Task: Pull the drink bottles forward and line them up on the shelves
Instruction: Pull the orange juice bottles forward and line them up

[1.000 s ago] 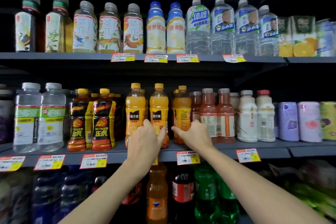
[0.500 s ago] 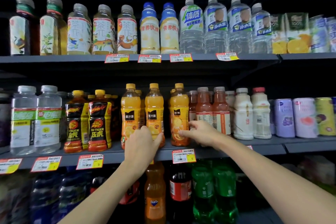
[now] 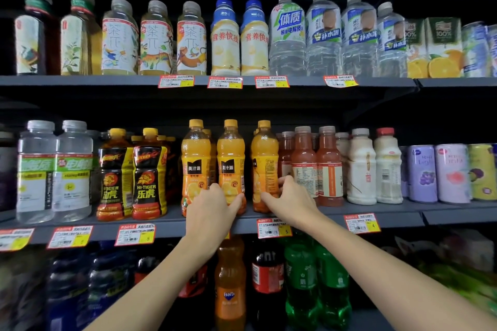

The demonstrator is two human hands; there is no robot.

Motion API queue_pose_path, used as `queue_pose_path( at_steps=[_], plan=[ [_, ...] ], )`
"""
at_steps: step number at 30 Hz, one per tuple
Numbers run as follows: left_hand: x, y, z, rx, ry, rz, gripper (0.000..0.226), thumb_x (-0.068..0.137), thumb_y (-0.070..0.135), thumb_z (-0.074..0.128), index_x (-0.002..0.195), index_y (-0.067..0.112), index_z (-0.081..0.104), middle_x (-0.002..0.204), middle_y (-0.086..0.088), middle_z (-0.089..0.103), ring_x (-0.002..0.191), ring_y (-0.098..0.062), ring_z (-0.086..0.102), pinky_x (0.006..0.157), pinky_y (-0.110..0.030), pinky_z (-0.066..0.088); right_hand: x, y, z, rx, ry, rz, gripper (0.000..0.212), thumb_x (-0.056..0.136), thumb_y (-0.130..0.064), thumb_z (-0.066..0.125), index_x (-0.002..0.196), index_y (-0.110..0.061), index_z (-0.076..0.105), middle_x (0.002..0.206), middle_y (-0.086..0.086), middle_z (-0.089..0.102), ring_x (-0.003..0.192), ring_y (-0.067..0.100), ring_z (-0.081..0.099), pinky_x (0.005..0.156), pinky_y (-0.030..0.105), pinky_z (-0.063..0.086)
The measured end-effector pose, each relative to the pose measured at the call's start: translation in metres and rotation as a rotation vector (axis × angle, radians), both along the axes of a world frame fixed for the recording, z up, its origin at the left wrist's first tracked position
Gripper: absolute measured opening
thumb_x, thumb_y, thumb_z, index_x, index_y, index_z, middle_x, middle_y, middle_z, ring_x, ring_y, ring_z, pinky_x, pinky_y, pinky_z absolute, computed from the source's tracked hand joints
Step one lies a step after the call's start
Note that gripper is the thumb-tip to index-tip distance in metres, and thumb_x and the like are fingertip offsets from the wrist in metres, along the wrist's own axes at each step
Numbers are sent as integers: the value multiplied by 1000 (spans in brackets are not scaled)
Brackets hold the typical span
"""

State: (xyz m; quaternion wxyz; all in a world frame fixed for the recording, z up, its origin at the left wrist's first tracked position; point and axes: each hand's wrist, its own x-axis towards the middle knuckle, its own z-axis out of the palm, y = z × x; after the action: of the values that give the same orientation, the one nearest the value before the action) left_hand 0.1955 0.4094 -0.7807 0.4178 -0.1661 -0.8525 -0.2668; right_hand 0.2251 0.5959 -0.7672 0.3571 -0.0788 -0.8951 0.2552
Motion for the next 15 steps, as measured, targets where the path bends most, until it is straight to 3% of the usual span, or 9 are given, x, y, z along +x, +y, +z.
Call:
queue_pose_path(
  at_steps=[2,4,9,12,15],
  plan=[
    [1,0,-1,7,-4,-3,46,92,64,53,89,18,54,79,3,60,72,-15,61,65,-34,56,0,0,1,-50,-63,68,68,80,-63,63,134,-25,45,112,-10,64,103,14,63,85,38,54],
    [1,0,-1,7,-2,-2,47,92,64,52,90,18,54,80,3,61,72,-16,62,65,-35,56,1,-1,3,-74,-82,84,65,79,-65,66,129,-27,49,111,-10,65,104,14,63,90,42,55],
    [2,1,-1,7,-8,6,49,92,65,51,95,16,56,85,1,64,76,-18,65,67,-37,58,-1,-13,-3,51,-33,-121,66,72,-82,59,108,-26,54,105,-3,52,96,18,58,79,36,49],
    [1,1,-2,13,-6,7,50,92,66,51,94,17,55,85,0,64,76,-18,64,66,-36,58,-4,-22,-6,37,3,-207,81,66,-87,60,111,-21,44,99,-5,52,85,16,53,70,33,38],
    [-1,1,-3,15,-4,-10,50,92,66,51,94,17,55,84,1,64,75,-17,65,65,-36,58,-5,-20,-6,15,2,-158,86,68,-85,59,121,-21,38,95,-10,56,85,16,56,71,33,39]
  ],
)
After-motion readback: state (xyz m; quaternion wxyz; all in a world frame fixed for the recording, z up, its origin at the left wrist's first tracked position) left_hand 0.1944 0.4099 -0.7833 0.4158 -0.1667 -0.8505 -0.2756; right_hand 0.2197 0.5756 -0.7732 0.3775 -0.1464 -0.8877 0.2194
